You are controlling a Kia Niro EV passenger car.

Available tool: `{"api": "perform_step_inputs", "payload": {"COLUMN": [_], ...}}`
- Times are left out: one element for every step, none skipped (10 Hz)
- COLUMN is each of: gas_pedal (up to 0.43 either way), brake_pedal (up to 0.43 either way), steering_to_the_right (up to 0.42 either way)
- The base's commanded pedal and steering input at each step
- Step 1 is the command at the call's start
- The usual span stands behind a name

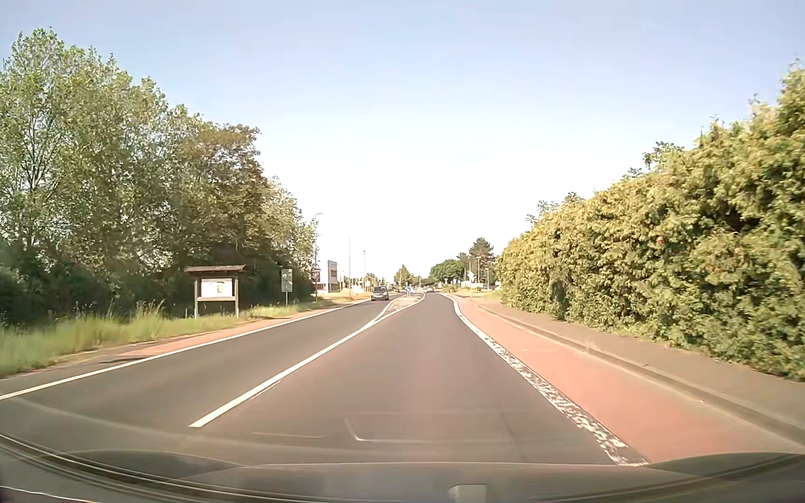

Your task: Follow the waypoints while adhering to traffic rules and regulations

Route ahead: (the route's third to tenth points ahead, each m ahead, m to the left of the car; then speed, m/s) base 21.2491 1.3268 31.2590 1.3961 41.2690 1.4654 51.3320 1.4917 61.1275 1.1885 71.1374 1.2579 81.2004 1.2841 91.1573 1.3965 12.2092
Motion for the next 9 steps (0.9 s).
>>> {"api": "perform_step_inputs", "payload": {"gas_pedal": [0.319,0.319,0.319,0.319,0.299,0.28,0.24,0.209,0.189], "brake_pedal": [0.018,0.018,0.018,0.018,0.018,0.018,0.018,0.018,0.018], "steering_to_the_right": [0.002,0.002,0.002,0.002,0.002,0.002,0.002,0.002,0.003]}}
